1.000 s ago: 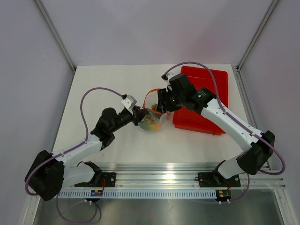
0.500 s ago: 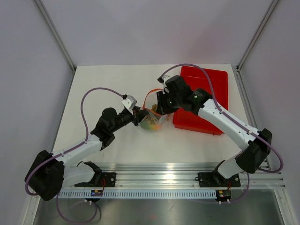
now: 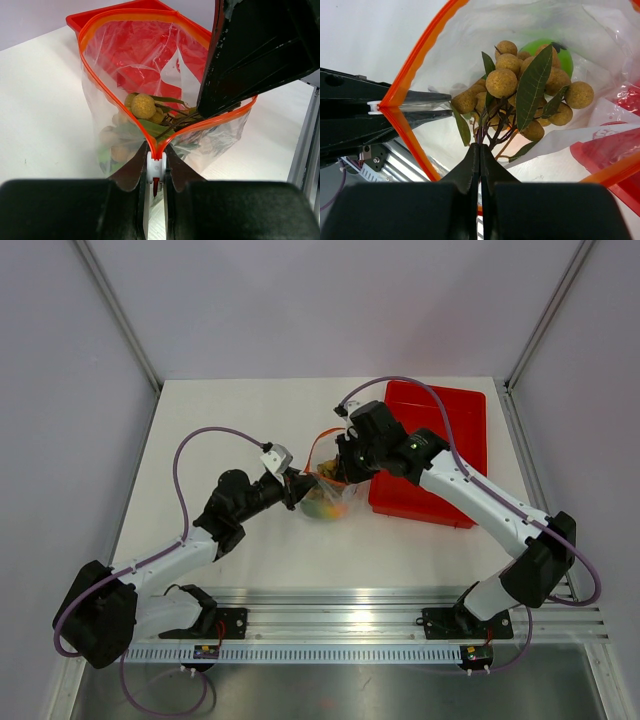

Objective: Place the food in the zip-top bag and seal the zipper
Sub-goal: Adjust the fake fruit in the zipper food storage bag.

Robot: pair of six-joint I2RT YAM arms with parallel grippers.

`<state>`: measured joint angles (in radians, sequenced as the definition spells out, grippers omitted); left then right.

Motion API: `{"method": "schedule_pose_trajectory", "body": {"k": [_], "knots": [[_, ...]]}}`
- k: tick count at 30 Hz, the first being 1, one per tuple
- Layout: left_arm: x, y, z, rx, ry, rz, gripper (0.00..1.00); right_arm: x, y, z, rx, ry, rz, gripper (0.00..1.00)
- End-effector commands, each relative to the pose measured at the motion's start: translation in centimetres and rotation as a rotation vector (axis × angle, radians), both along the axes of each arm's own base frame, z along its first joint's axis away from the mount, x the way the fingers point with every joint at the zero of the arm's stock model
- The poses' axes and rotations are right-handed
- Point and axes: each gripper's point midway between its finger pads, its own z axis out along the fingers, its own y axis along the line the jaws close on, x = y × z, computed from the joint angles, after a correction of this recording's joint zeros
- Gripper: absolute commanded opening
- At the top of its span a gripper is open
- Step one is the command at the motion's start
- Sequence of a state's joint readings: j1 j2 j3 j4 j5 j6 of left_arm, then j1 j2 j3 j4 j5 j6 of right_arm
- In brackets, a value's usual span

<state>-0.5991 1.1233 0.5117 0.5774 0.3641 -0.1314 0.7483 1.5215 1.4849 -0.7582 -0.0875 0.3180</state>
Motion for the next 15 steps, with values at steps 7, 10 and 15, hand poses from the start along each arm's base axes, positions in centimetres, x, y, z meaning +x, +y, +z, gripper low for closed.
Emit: {"method": "schedule_pose_trajectory", "body": {"k": [7,10,15], "knots": [[-0.4,-0.2,2.4,-0.038,-0.094,-0.034,0.0,1.6,2.6,2.5,0.265,0.089,0.008,0.0],[-0.5,-0.2,2.5,-0.038,-0.099,-0.04,0.0,3.0,1.9,2.0,0.329,0.145,-0.03,0.0],[-0.6,-0.2,2.6,-0.041,-0.099,-0.046,0.0,4.5,0.7,-0.7,0.277,0.2,-0.114,0.0]]}}
